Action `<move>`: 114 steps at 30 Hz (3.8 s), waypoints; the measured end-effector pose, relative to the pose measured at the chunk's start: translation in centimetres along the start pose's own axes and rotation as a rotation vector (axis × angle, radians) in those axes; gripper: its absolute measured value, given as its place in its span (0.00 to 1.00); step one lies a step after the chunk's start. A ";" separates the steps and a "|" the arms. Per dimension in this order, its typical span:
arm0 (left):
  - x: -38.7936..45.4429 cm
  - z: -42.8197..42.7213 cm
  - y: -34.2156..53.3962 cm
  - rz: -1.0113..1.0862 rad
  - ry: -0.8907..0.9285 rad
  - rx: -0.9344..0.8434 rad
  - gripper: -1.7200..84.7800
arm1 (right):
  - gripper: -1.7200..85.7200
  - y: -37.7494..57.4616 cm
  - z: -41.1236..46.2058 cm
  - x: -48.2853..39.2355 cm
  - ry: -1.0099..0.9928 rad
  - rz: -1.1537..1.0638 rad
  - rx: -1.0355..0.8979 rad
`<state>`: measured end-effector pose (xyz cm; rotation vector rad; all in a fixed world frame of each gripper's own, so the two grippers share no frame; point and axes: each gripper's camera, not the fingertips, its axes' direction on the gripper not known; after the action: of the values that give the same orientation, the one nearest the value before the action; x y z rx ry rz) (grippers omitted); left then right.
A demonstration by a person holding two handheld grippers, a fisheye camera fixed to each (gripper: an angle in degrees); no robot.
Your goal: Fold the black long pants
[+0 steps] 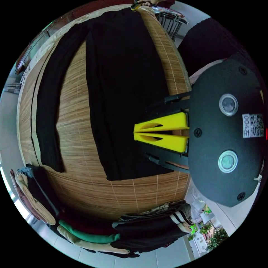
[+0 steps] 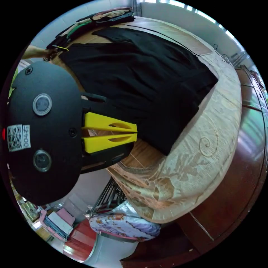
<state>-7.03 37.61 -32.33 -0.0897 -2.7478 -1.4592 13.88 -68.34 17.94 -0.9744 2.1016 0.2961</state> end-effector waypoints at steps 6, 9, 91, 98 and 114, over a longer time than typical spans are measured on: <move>-2.4 -3.3 -1.2 -0.086 0.063 0.042 0.02 | 0.06 -0.3 -4.4 -3.8 0.099 -0.243 0.137; -2.9 -3.9 -2.6 -0.072 0.025 0.057 0.02 | 0.06 -1.2 -2.3 -6.4 0.136 -0.353 0.105; -27.9 -34.5 1.3 -0.760 0.712 0.192 0.06 | 0.06 3.5 -6.4 50.8 -0.619 0.122 -0.054; -29.4 -34.3 4.4 -0.818 0.719 0.091 0.06 | 0.07 9.5 -3.7 51.6 -0.641 0.276 -0.136; -26.9 -36.6 -23.2 -1.021 0.883 0.065 0.04 | 0.07 -2.8 1.9 33.8 -0.650 0.536 -0.247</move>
<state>18.26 -6.69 -32.39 1.6836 -2.0400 -1.0271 3.60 -87.67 -7.99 -0.3399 1.6912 1.0154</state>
